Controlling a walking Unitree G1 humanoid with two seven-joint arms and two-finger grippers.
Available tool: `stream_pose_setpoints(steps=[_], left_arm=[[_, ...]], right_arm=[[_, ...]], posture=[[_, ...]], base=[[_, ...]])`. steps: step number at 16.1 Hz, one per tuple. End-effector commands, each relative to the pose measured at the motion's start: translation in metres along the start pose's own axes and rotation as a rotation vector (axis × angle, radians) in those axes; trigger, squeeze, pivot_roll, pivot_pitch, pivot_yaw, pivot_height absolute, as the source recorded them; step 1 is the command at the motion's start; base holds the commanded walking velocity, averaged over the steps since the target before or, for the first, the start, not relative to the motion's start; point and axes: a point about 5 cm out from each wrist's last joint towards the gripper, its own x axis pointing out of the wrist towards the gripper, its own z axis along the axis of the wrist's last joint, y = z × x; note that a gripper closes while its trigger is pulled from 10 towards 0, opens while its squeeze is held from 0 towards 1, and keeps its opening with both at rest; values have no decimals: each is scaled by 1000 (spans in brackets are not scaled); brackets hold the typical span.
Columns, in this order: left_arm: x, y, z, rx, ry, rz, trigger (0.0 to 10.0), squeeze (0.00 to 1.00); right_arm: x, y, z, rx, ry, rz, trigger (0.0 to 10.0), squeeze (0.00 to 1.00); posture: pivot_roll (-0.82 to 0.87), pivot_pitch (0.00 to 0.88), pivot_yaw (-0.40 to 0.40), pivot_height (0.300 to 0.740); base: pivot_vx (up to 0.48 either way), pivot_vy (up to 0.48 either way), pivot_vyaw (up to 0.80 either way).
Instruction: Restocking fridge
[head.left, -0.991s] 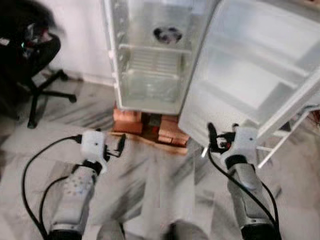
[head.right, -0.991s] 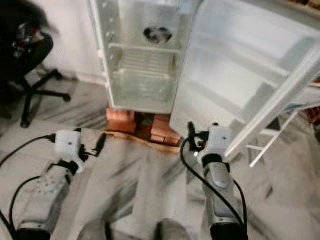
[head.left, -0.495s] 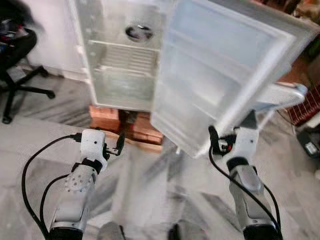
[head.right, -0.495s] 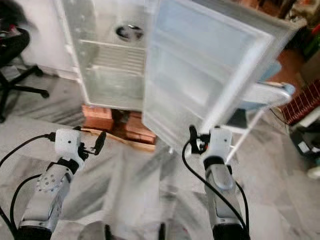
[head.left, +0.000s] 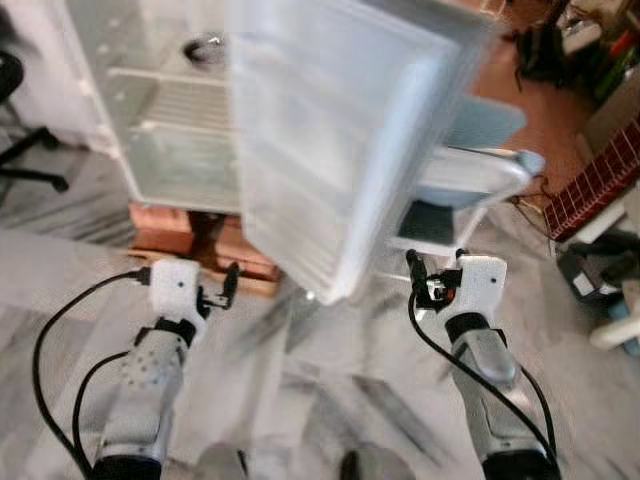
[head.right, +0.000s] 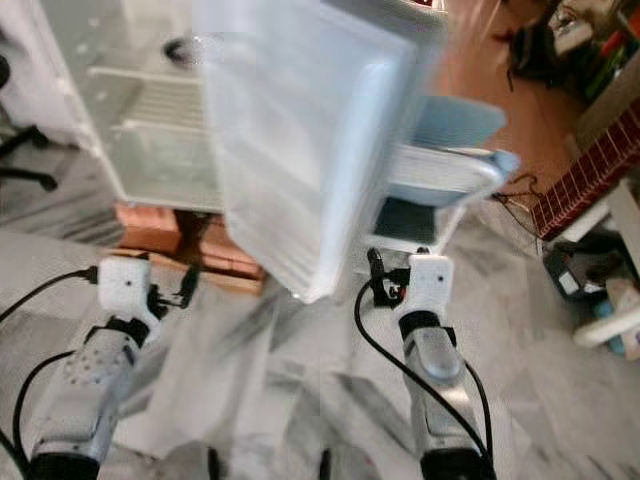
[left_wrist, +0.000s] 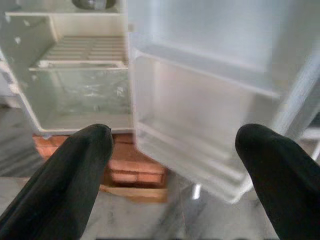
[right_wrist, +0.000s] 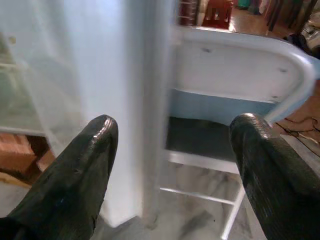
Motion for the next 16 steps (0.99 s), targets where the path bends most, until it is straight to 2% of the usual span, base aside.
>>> stream_pose_setpoints(steps=[1,2,3,6,7,11,12,14,16], left_arm=[[2,-6,5,-40,-25,-12,10000,0],[2,-9,12,-52,-53,-31,10000,0],[2,-7,13,-25,-41,-28,10000,0],[0,16,14,77,-6,-3,10000,0],[-2,16,17,100,-27,16,10000,0],[-14,2,12,58,-50,85,10000,0],[-16,3,13,79,-64,115,10000,0],[-26,4,10,77,-57,141,10000,0],[-37,1,5,78,-35,139,10000,0]], right_arm=[[-2,-7,2,-6,-6,-20,10000,0],[-2,-9,4,4,-14,-36,10000,0],[-1,-12,5,16,-17,-54,10000,0],[0,-14,6,13,-15,-55,10000,0],[0,-13,6,18,-15,-57,10000,0],[-4,-7,5,39,-20,-40,10000,0],[-6,-6,6,34,-24,-35,10000,0],[-19,-12,5,88,-28,-83,10000,0],[-37,-12,1,64,-10,-64,10000,0]], posture=[[40,120,-69,740],[38,122,-69,740],[39,122,-72,740],[44,122,-73,740],[46,123,-72,740],[47,121,-75,740],[47,121,-75,740],[55,112,-81,740],[55,111,-79,740]], base=[[0,0,0],[0,0,0],[0,0,0],[0,0,0],[0,0,0],[0,0,0],[0,0,0],[0,0,0],[0,0,0]])
